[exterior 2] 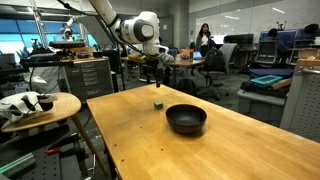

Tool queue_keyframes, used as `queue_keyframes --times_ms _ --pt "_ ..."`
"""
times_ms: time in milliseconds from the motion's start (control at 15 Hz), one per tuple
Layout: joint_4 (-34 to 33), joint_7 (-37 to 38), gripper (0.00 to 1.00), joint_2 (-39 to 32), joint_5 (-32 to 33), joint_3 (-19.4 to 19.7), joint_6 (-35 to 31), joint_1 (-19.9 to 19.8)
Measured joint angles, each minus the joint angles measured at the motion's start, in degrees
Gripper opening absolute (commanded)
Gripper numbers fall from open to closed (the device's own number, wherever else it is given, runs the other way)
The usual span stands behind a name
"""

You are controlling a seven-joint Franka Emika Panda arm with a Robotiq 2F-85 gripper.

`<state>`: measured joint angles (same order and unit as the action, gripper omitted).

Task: Put the green block in the black bowl

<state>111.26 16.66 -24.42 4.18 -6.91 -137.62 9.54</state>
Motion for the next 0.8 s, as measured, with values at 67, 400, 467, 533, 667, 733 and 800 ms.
queue_keyframes --times_ms 67,400,467,533,667,733,800 --pt "-0.32 0.00 1.00 -0.79 0.00 0.23 -0.47 0.18" --pt "-2.05 0.01 1.00 -4.96 0.00 1.56 -2.92 0.92" --pt "-2.40 0.01 1.00 -5.71 0.00 1.75 -3.32 0.93" --pt "-2.77 0.01 1.00 -6.44 0.00 1.92 -3.58 0.94" --pt "-3.36 0.02 1.00 -7.65 -0.02 2.19 -4.11 0.94" --pt "-3.64 0.02 1.00 -8.21 -0.02 2.31 -4.43 0.94" --pt "-3.87 0.03 1.00 -8.77 -0.06 2.44 -4.64 0.94"
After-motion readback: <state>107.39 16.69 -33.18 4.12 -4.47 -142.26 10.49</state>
